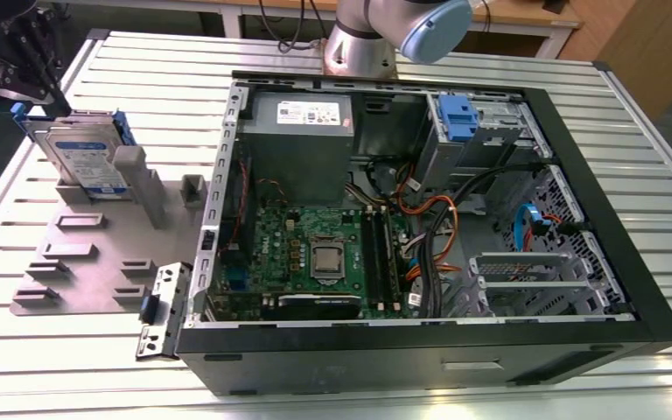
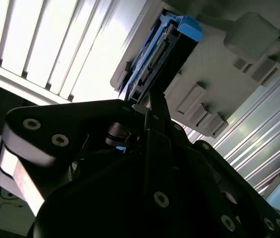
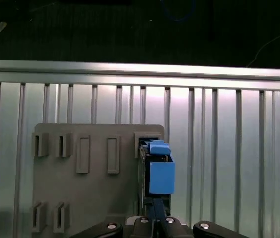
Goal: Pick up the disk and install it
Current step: 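Pick up the disk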
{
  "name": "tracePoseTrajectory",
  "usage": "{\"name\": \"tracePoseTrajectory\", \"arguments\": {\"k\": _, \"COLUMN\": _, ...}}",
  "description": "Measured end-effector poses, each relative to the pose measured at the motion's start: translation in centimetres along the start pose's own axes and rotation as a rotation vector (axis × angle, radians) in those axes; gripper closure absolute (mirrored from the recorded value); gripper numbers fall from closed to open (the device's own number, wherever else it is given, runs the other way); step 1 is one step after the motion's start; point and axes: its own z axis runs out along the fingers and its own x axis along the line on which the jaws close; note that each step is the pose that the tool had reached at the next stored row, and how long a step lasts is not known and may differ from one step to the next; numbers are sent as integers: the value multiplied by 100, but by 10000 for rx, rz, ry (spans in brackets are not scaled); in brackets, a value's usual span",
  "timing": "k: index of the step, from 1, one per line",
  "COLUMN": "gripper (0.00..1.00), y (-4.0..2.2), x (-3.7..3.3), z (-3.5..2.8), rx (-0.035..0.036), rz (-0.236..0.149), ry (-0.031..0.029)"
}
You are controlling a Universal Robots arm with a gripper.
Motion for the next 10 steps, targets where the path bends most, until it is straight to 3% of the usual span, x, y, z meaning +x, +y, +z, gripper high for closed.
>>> {"name": "tracePoseTrajectory", "arguments": {"k": 2, "gripper": 89, "y": 0, "x": 0, "z": 0, "rx": 0, "rz": -2, "ry": -15}}
{"name": "tracePoseTrajectory", "arguments": {"k": 4, "gripper": 89, "y": 0, "x": 1, "z": 0, "rx": 3, "rz": -5, "ry": -170}}
{"name": "tracePoseTrajectory", "arguments": {"k": 5, "gripper": 89, "y": 0, "x": 0, "z": 0, "rx": 3, "rz": -5, "ry": -193}}
{"name": "tracePoseTrajectory", "arguments": {"k": 10, "gripper": 89, "y": -8, "x": 1, "z": 7, "rx": 2, "rz": 11, "ry": -199}}
